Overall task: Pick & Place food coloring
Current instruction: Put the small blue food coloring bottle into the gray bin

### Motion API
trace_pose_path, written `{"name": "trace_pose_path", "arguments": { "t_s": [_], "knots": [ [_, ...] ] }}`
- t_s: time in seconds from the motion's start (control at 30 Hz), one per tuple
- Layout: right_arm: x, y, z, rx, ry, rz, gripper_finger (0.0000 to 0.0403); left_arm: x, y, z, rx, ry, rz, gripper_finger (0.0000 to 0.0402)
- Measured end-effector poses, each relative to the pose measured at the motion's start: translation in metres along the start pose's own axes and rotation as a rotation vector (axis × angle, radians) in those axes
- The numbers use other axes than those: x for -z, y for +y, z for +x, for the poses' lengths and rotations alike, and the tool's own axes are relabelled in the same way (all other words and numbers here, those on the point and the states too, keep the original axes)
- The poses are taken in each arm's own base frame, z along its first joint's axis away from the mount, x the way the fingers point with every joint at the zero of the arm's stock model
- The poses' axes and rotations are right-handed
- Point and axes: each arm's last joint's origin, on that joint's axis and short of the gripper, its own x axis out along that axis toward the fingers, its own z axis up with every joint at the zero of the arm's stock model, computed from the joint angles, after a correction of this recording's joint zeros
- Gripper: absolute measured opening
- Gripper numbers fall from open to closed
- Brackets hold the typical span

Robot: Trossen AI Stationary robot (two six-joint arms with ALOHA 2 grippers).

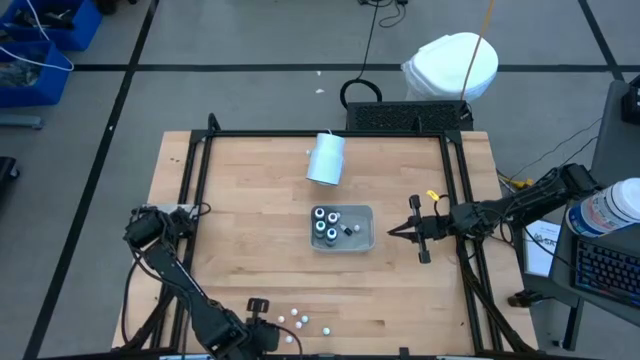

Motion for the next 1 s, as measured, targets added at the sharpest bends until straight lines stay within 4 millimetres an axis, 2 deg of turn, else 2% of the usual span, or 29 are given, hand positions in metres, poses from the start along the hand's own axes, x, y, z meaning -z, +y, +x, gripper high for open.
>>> {"name": "trace_pose_path", "arguments": {
  "t_s": [1.0],
  "knots": [
    [0.0, 0.0, 0.0, 0.002, 0.0, 0.021, 0.0, -0.0001, 0.0002, 0.0, -0.005, -0.004, 0.021, 0.0085]
  ]
}}
